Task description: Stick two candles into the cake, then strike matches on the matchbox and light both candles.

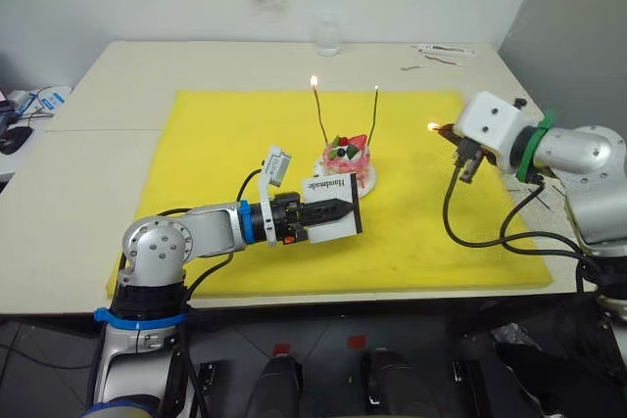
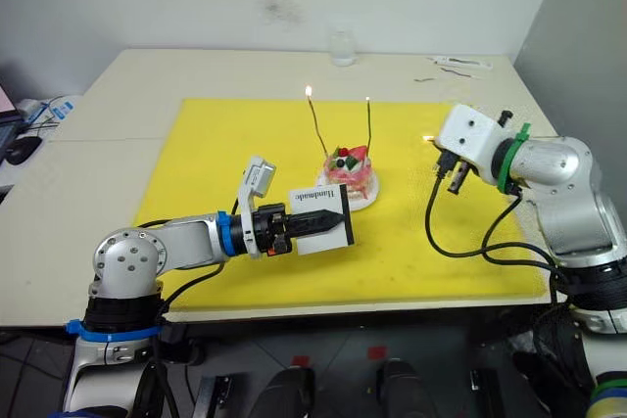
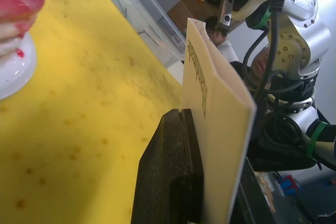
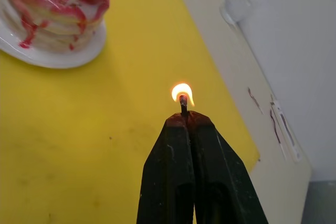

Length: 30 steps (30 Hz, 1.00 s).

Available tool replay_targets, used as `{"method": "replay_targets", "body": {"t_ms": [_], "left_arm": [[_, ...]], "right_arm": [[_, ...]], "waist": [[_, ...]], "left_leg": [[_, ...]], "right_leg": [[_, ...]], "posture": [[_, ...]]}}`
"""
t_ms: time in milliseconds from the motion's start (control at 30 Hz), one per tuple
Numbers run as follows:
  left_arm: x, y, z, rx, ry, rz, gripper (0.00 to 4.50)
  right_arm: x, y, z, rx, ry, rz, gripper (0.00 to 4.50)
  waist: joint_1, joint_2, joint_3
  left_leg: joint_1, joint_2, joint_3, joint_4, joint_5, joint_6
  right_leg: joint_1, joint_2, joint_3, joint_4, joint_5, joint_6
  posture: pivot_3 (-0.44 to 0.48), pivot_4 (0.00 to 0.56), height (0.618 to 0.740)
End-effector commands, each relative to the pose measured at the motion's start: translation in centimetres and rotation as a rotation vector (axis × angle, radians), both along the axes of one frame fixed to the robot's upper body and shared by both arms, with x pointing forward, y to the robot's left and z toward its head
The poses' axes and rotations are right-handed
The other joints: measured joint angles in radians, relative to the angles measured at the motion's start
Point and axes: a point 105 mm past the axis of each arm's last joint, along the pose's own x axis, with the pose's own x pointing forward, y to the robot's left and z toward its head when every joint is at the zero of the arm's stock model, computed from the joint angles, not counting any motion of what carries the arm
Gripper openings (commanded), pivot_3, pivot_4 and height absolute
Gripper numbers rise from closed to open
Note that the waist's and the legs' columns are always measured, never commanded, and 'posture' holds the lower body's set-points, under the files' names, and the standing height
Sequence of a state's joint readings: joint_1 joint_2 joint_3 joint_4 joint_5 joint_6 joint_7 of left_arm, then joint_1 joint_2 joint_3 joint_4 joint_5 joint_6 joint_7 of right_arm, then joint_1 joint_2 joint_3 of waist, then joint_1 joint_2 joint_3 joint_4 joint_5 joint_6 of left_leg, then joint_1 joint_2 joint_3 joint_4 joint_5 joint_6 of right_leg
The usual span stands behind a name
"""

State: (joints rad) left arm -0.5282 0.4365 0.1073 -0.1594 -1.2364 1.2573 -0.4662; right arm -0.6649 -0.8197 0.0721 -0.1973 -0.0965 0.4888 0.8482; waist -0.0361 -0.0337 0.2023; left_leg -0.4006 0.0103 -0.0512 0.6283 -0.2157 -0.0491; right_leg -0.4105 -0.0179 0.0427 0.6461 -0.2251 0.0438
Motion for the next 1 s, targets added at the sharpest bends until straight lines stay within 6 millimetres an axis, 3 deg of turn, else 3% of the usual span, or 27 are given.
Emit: {"method": "replay_targets", "body": {"t_ms": [33,300,633,1000], "left_arm": [[-0.4,-0.2,0.8,-0.007,-0.043,-0.024,0.0],[-0.6,-0.6,0.9,0.0,-0.063,-0.054,0.0],[-1.1,-0.8,0.7,0.004,-0.07,-0.069,0.0],[-1.2,-1.0,0.6,-0.002,-0.067,-0.07,0.0]], "right_arm": [[-0.6,-1.0,2.0,0.009,-0.08,-0.04,0.01],[-0.8,-5.2,1.4,0.047,-0.1,-0.229,0.01],[-1.7,-12.4,-1.7,0.426,-0.078,-0.702,0.01],[-1.9,-15.0,-5.1,0.511,-0.027,-0.867,0.01]], "waist": [[-0.001,0.0,0.0],[0.006,0.0,0.0],[0.006,0.0,0.0],[0.004,0.0,0.0]], "left_leg": [[0.0,0.0,0.0,0.0,0.0,0.0],[-0.001,-0.001,0.0,0.0,0.0,0.0],[-0.001,-0.001,0.0,0.0,0.0,0.0],[-0.001,-0.001,0.0,0.0,0.0,0.0]], "right_leg": [[0.0,0.0,0.0,0.0,0.0,-0.001],[0.0,0.0,0.0,-0.001,-0.001,-0.001],[0.0,0.0,0.0,0.0,-0.001,-0.001],[0.0,0.0,0.001,0.0,-0.001,-0.002]], "posture": [[0.0,0.15,0.74],[0.0,0.15,0.74],[0.0,0.15,0.74],[0.0,0.15,0.74]]}}
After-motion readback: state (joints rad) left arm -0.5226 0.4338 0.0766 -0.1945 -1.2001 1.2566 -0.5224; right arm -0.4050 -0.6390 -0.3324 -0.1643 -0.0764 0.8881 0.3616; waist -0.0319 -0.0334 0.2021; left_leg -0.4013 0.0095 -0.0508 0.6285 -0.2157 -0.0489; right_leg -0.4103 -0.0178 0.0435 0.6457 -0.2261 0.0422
